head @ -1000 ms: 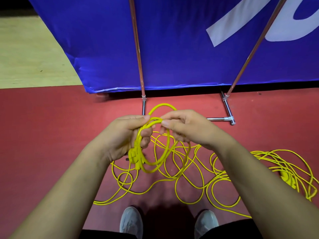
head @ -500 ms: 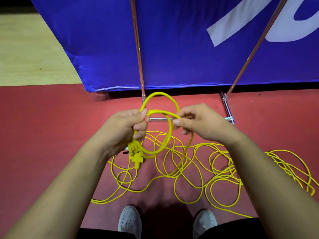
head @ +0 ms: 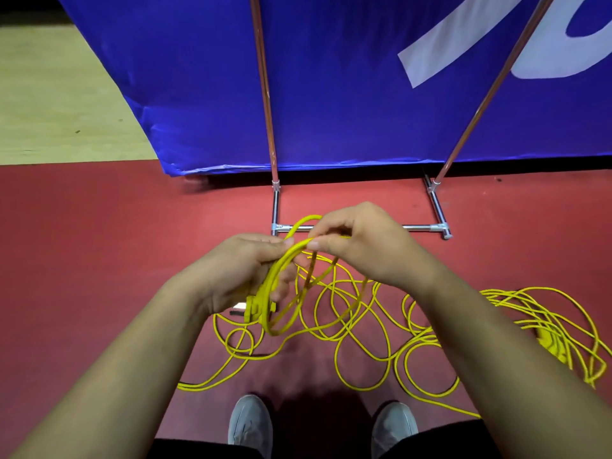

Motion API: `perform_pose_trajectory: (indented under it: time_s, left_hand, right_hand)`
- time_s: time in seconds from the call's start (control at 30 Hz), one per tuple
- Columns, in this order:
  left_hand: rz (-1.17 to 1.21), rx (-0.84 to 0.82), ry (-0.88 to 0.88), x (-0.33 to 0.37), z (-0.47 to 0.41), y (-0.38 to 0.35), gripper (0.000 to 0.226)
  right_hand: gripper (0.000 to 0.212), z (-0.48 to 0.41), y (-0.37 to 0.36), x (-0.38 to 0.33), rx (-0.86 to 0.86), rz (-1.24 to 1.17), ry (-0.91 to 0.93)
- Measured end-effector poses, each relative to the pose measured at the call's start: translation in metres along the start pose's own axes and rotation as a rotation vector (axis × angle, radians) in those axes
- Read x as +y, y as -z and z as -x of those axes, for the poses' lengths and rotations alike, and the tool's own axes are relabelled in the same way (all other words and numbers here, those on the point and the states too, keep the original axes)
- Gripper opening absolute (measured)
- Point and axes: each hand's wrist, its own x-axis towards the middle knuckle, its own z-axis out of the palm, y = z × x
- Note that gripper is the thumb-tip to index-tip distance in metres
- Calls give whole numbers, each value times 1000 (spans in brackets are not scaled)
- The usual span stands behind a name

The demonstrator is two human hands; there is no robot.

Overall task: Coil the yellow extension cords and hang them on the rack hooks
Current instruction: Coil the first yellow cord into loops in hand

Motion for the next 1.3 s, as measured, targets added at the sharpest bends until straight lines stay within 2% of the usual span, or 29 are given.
perform_pose_trajectory:
  time_s: [0.07, 0.2, 0.37, 0.43, 0.57, 0.67, 0.77, 0.83, 0.93, 1.07, 1.17, 1.23, 1.3]
  left_hand:
    - [47, 32, -57, 4, 1, 3, 23]
    - [143, 81, -128, 7, 1, 8, 24]
    - [-97, 152, -33, 3, 0, 7, 23]
    - [-108, 104, 10, 2, 2, 7, 24]
    - [-35, 2, 41, 3, 4, 2, 32]
    - [-56, -23, 9, 4, 5, -7, 35]
    - [16, -34, -61, 7, 3, -8, 29]
    - [98, -30, -54, 7, 1, -6, 30]
    - [136, -42, -32, 6, 0, -6, 32]
    - [193, -49, -25, 9, 2, -6, 33]
    - [53, 6, -43, 7, 3, -7, 35]
    - [-182, 60, -73, 4, 2, -7, 37]
    - [-324, 45, -62, 2, 2, -5, 39]
  right_hand:
    - [11, 0, 3, 4, -25, -53, -42]
    - [14, 7, 20, 31, -227, -78, -171]
    - [7, 5, 24, 35, 26, -343, -207]
    - [5, 4, 28, 29, 74, -296, -166]
    - [6, 3, 12, 12, 8, -130, -80]
    - [6, -1, -7, 5, 4, -145, -51]
    - [12, -3, 0, 11, 58, -193, -117]
    - [15, -1, 9, 21, -17, -193, -191]
    - [7, 4, 15, 26, -178, -108, -168]
    - [12, 8, 14, 19, -215, -110, -143]
    - [22, 7, 15, 20, -178, -35, -110]
    - [20, 5, 17, 25, -81, -22, -111]
    - [13, 4, 20, 28, -6, 36, -100]
